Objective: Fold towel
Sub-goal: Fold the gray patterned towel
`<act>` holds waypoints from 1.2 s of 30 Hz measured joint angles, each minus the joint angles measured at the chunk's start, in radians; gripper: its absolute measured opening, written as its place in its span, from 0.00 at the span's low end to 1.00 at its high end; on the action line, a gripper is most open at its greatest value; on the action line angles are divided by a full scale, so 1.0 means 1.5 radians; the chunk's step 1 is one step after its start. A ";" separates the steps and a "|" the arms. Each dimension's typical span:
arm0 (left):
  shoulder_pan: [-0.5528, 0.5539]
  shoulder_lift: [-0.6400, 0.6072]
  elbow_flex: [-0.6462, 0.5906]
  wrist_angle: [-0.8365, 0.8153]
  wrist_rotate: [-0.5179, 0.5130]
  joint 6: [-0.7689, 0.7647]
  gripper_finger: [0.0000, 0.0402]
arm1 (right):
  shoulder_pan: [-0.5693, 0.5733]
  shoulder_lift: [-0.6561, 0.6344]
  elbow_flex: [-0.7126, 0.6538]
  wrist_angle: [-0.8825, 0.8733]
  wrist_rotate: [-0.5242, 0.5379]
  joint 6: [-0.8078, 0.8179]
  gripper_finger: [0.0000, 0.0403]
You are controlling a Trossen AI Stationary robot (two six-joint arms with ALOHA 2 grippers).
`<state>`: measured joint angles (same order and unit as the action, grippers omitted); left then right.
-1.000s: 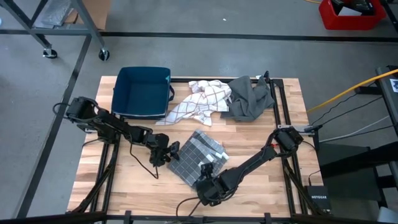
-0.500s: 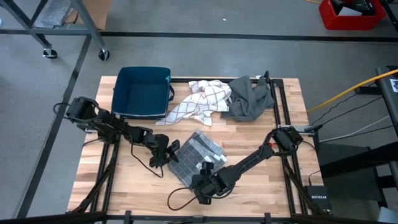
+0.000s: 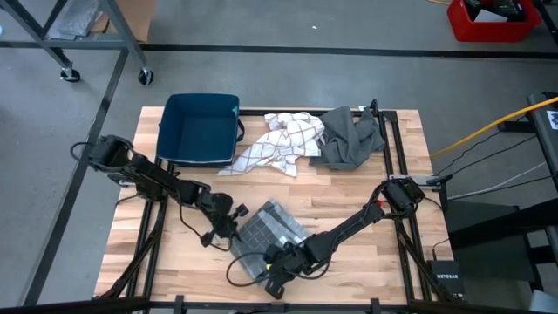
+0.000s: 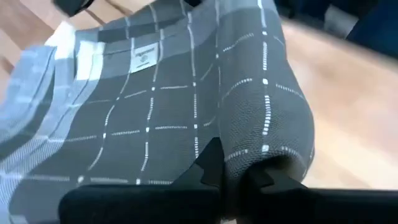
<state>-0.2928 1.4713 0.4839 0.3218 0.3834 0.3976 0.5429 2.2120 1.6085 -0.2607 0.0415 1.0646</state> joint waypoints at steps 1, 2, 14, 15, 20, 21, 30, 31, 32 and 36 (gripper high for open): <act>0.003 -0.003 0.000 0.000 0.018 -0.032 0.01 | 0.000 0.000 0.000 0.015 -0.005 0.011 0.06; 0.005 -0.007 0.000 -0.004 0.033 -0.064 0.01 | 0.000 0.000 0.000 0.030 -0.007 0.023 0.05; 0.014 -0.018 0.000 -0.050 0.277 -0.559 0.00 | 0.000 0.000 0.000 0.144 -0.058 0.147 0.05; 0.014 -0.018 0.000 -0.049 0.292 -0.595 0.00 | 0.000 0.000 0.000 0.158 -0.058 0.147 0.05; 0.015 -0.018 0.000 -0.047 0.340 -0.744 0.00 | 0.000 0.000 0.000 0.213 -0.058 0.148 0.02; 0.016 -0.018 0.000 -0.047 0.352 -0.764 0.00 | 0.000 0.000 0.000 0.216 -0.058 0.147 0.02; 0.028 -0.018 0.000 -0.048 0.378 -0.879 0.00 | 0.001 -0.001 0.000 0.211 -0.058 0.111 0.08; 0.030 -0.018 0.000 -0.048 0.385 -0.879 0.00 | 0.001 -0.001 0.000 0.210 -0.058 0.107 0.08; 0.031 -0.018 0.000 -0.048 0.396 -0.886 0.00 | 0.001 -0.001 0.000 0.209 -0.058 0.106 0.07; 0.032 -0.018 0.000 -0.053 0.436 -0.914 0.00 | 0.002 -0.007 0.000 0.206 -0.029 0.100 0.05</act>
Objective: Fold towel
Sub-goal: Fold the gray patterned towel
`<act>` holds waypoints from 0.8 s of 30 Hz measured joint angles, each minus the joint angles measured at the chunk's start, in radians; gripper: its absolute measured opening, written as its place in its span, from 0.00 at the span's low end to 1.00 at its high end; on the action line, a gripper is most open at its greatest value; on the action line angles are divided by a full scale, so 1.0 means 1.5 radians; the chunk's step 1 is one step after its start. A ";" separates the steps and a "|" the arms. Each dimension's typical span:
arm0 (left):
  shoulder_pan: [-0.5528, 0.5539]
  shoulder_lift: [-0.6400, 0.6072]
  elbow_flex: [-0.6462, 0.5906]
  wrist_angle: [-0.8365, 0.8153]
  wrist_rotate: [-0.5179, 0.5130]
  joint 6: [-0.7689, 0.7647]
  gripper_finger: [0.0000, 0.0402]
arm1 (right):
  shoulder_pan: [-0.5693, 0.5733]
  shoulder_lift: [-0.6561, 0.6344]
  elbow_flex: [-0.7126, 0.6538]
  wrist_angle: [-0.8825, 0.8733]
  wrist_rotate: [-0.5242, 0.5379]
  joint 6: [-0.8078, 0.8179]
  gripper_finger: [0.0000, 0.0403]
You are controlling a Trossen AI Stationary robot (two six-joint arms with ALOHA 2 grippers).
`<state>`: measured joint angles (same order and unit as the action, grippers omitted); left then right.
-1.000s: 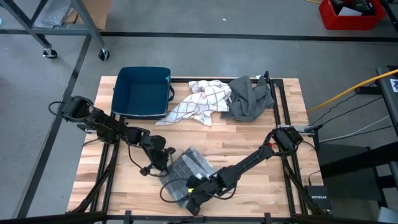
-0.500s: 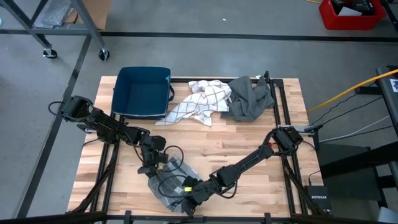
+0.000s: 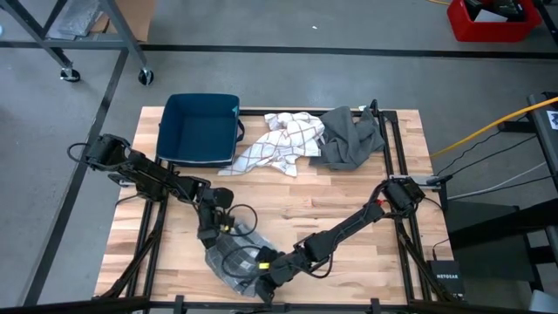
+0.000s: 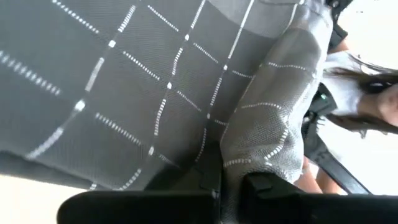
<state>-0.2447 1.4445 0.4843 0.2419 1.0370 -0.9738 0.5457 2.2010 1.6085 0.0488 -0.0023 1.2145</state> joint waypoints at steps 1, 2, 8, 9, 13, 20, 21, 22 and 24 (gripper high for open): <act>0.000 0.000 0.000 0.000 0.010 -0.006 0.00 | 0.000 -0.004 0.000 0.000 0.009 -0.009 0.04; 0.000 0.000 0.000 0.000 0.018 -0.009 0.00 | 0.001 -0.009 0.000 0.000 0.014 -0.014 0.04; 0.000 0.000 0.000 0.001 0.044 -0.036 0.00 | 0.009 -0.033 0.001 -0.046 0.038 -0.027 0.03; 0.000 0.000 0.000 0.002 0.046 -0.042 0.00 | 0.012 -0.037 0.001 -0.064 0.043 -0.027 0.03; 0.000 0.000 0.000 0.004 0.048 -0.052 0.00 | 0.024 -0.054 0.001 -0.120 0.067 -0.028 0.03; 0.001 0.000 0.001 0.006 0.046 -0.071 0.00 | 0.043 -0.059 0.001 -0.152 0.070 -0.030 0.03; 0.001 0.000 0.001 0.006 0.046 -0.074 0.00 | 0.046 -0.059 0.001 -0.152 0.070 -0.030 0.03; 0.001 0.000 0.001 0.006 0.046 -0.078 0.00 | 0.049 -0.059 0.001 -0.152 0.071 -0.029 0.03; 0.001 0.000 0.001 0.006 0.047 -0.082 0.00 | 0.052 -0.059 0.001 -0.155 0.080 -0.028 0.03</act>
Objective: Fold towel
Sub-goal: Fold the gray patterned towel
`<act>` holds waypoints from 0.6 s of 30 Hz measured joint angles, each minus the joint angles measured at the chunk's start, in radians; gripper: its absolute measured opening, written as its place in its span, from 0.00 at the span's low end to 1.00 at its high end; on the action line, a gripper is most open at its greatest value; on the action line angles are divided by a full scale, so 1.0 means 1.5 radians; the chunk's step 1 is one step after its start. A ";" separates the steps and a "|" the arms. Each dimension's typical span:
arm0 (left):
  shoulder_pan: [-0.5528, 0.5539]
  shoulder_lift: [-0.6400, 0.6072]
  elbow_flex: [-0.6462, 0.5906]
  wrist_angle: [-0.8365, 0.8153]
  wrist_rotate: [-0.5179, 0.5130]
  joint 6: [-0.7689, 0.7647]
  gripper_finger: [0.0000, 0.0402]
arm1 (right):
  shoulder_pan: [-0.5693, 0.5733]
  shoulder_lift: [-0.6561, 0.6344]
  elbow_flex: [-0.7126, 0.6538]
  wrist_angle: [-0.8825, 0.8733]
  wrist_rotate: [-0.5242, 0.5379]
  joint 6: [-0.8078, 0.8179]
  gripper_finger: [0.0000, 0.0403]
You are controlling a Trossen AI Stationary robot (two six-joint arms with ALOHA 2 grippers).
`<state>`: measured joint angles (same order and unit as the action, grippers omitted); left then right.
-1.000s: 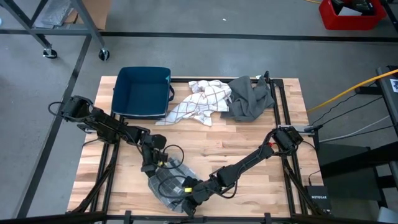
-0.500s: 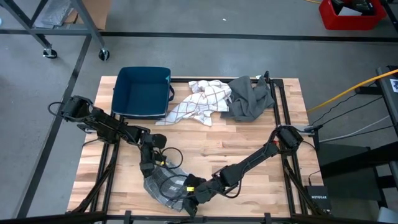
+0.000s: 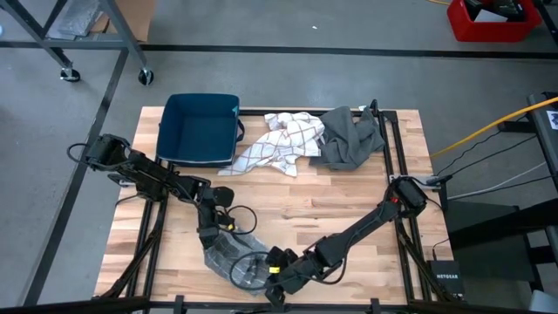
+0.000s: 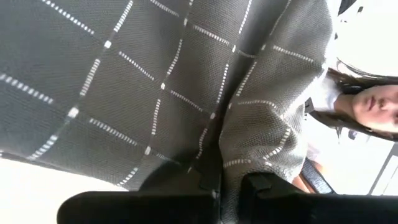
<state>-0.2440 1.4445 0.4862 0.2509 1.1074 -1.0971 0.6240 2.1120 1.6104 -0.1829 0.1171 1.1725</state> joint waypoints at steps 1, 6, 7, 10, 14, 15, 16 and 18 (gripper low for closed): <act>0.000 0.000 0.000 -0.001 0.000 -0.001 0.00 | 0.001 0.000 0.000 0.000 0.008 0.004 0.04; 0.000 0.000 -0.001 -0.003 -0.001 -0.002 0.00 | 0.002 0.000 0.000 0.001 0.015 0.034 0.04; 0.000 0.000 -0.001 -0.002 -0.002 -0.002 0.00 | 0.002 0.000 0.000 0.001 0.014 0.033 0.04; 0.000 0.000 -0.001 -0.002 -0.008 0.003 0.00 | 0.002 0.000 0.000 0.001 -0.005 0.017 0.04; 0.000 0.000 -0.001 -0.003 -0.012 0.014 0.00 | 0.002 0.000 0.000 0.000 0.001 0.010 0.04; 0.000 0.000 -0.001 -0.004 -0.011 0.015 0.00 | 0.002 0.000 0.000 0.000 0.014 0.010 0.04; 0.000 0.000 -0.002 -0.005 -0.011 0.015 0.00 | 0.000 0.000 0.000 -0.001 0.021 0.010 0.04; -0.001 0.000 -0.002 -0.006 -0.010 0.016 0.00 | -0.003 0.000 0.000 -0.001 0.009 0.005 0.04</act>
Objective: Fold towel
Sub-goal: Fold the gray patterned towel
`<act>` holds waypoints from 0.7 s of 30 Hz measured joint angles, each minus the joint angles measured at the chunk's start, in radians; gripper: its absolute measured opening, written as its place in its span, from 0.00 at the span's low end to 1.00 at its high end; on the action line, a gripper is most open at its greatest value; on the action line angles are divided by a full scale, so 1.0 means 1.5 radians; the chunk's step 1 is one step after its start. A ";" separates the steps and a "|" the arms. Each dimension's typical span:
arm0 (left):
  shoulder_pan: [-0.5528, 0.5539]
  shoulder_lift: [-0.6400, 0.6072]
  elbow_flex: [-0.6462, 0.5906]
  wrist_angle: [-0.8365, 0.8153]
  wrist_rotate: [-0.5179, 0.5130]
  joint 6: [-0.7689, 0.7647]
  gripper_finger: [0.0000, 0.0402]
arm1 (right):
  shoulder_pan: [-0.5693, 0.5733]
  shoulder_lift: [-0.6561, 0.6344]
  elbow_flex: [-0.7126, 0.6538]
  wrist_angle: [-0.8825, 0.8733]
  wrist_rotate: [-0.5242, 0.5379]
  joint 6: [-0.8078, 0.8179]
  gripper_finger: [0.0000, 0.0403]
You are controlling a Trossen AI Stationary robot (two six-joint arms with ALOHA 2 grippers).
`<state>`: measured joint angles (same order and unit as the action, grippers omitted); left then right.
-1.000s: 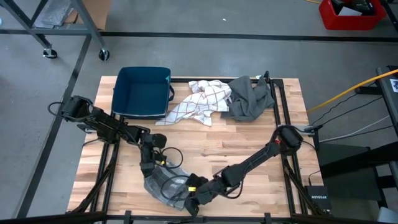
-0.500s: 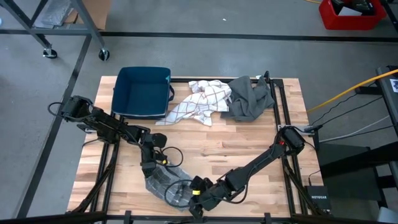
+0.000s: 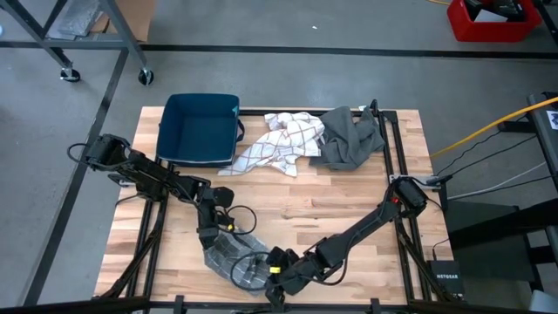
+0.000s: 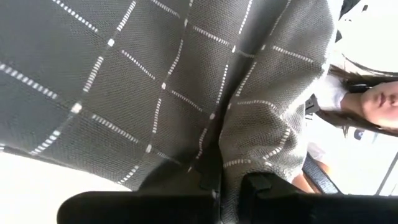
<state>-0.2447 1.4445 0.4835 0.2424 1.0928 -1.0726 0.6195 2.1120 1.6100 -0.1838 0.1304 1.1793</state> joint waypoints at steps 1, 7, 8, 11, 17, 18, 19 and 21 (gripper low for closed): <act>0.000 0.000 0.000 0.001 -0.001 0.004 0.00 | -0.006 0.000 0.000 0.001 -0.019 -0.004 0.04; 0.000 0.000 0.000 -0.003 0.004 0.022 0.00 | -0.028 0.000 0.000 0.004 -0.124 0.003 0.07; -0.001 0.000 -0.002 -0.007 0.009 0.021 0.00 | -0.028 0.000 -0.001 0.000 -0.141 0.013 0.09; -0.001 0.000 -0.002 -0.006 0.009 0.022 0.00 | -0.034 0.000 -0.002 -0.008 -0.180 0.017 0.20; -0.004 0.000 -0.002 -0.003 0.005 0.008 0.00 | -0.043 0.000 -0.002 0.009 -0.178 0.016 0.40; -0.004 0.000 -0.002 -0.003 0.005 0.004 0.00 | -0.043 0.000 -0.002 0.028 -0.178 0.016 0.41; -0.004 0.000 -0.002 -0.002 0.005 0.001 0.00 | -0.042 0.000 -0.002 0.049 -0.176 0.015 0.41; -0.004 0.000 -0.001 -0.002 0.006 -0.008 0.00 | -0.041 0.000 -0.002 0.099 -0.153 0.003 0.41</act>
<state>-0.2504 1.4448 0.4816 0.2401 1.1010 -1.0840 0.5586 2.1120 1.6077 -0.0358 -0.0990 1.1834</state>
